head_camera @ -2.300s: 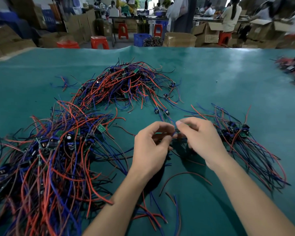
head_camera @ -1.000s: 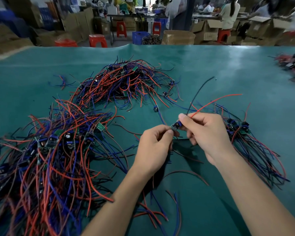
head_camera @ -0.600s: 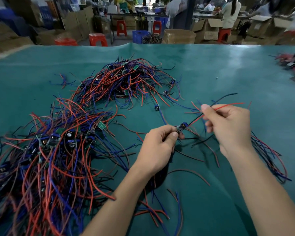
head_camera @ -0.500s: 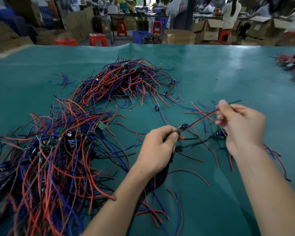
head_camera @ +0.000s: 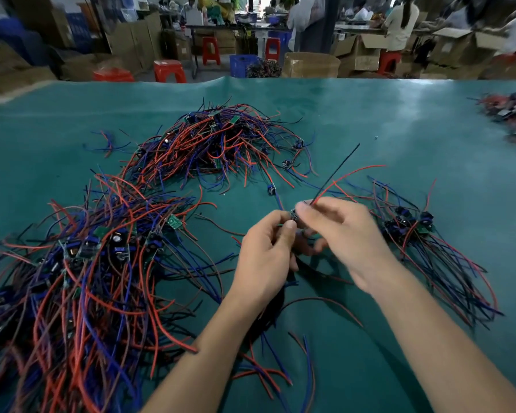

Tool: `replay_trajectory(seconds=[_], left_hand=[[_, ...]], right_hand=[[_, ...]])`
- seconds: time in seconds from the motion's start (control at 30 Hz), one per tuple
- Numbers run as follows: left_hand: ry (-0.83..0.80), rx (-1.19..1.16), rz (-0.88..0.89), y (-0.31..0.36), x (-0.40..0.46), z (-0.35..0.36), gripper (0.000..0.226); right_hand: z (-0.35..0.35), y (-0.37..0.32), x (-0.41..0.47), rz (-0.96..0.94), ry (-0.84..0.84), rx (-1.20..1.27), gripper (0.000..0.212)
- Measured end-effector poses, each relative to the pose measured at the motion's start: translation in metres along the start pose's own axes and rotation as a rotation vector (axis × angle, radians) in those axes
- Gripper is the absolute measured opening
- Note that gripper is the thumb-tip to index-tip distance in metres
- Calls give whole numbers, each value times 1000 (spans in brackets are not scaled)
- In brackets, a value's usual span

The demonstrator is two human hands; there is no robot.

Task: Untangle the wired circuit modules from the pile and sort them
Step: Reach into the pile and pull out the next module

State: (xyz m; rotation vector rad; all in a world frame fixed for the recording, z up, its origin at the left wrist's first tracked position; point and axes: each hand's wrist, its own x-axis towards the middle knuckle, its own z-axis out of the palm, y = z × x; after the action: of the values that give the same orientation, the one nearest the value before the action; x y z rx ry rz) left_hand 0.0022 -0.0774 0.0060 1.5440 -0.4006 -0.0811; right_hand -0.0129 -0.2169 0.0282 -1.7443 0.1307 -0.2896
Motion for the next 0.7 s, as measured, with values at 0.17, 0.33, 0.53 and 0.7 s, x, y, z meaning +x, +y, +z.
replay_trajectory(seconds=[0.17, 0.33, 0.53, 0.7], left_hand=[[-52, 31, -33, 0, 0, 0, 24], [-120, 78, -22, 1, -1, 0, 24], [-185, 168, -1, 1, -2, 0, 24], [-179, 233, -7, -2, -3, 1, 21]], right_hand=[[0, 4, 1, -167, 70, -150, 29], [-14, 4, 9, -211, 265, -140, 40], [-41, -4, 15, -204, 509, 106, 29], [-53, -33, 8, -231, 718, 390, 27]])
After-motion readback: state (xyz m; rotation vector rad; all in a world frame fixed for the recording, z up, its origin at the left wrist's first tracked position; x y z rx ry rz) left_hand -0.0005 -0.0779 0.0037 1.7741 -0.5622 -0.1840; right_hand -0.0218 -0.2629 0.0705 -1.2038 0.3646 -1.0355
